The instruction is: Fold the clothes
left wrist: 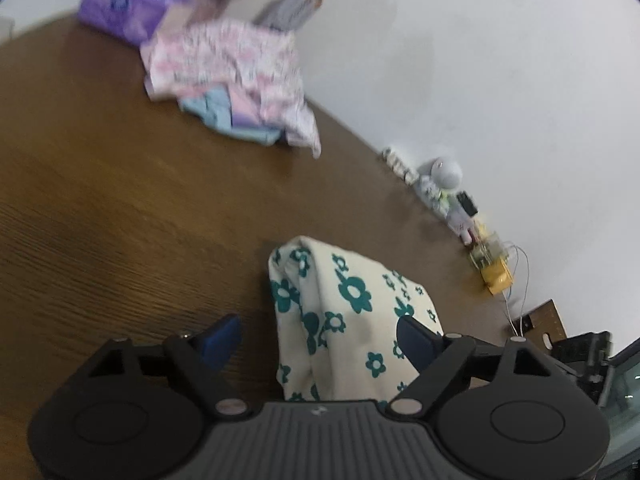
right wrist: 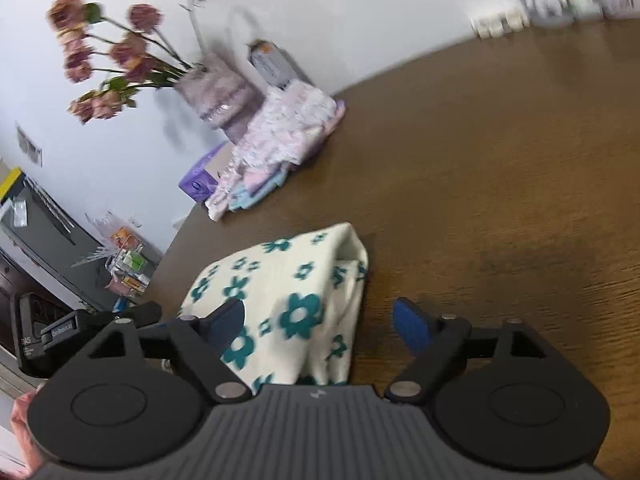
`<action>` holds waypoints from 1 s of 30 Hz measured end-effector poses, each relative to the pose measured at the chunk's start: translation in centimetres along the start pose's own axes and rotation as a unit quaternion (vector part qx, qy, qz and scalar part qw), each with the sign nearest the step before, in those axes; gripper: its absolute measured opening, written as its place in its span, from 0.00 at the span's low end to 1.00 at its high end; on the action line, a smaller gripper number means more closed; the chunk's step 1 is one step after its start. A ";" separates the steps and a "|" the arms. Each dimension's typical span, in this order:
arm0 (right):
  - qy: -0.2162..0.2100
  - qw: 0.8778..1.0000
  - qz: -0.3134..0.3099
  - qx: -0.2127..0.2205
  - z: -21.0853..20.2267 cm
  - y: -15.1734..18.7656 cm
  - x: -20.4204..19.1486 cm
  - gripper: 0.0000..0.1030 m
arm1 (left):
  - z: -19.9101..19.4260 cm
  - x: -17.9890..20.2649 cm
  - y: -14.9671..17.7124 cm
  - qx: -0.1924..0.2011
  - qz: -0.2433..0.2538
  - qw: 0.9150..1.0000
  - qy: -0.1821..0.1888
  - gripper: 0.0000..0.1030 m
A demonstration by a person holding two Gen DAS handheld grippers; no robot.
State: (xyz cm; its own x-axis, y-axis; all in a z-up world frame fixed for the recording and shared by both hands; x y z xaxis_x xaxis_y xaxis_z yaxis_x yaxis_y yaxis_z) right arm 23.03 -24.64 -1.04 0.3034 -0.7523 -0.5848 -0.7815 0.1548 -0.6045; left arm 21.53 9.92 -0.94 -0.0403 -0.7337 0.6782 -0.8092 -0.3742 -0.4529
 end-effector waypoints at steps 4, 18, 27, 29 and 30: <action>-0.021 0.999 0.024 -0.017 1.6 -0.2 1.2 0.80 | 1.5 0.0 -0.1 -0.018 -0.003 1.000 0.014 0.82; -0.082 0.992 0.090 -0.033 4.1 0.9 2.2 0.43 | 3.2 -1.2 0.5 -0.010 -0.058 0.996 0.071 0.52; -0.099 0.991 0.089 0.024 3.0 -1.8 2.2 0.31 | 4.2 2.0 -3.2 0.010 -0.036 0.995 0.092 0.42; -0.095 0.991 0.083 0.044 2.3 -3.7 2.3 0.31 | 4.8 3.9 -4.7 0.020 -0.024 0.995 0.100 0.42; -0.093 0.991 0.080 0.055 1.8 -4.8 2.4 0.30 | 5.2 5.0 -5.5 0.024 -0.016 0.994 0.104 0.42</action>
Point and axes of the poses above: each gripper's, at about its wrist camera, not at the fingertips, and z roughly the way its jaws point, x to its right, y to its underside, the point moved 4 cm from there along z, roughly the way its jaws point, and after that the axes turned 3 degrees about -z, right-handed, at the moved point
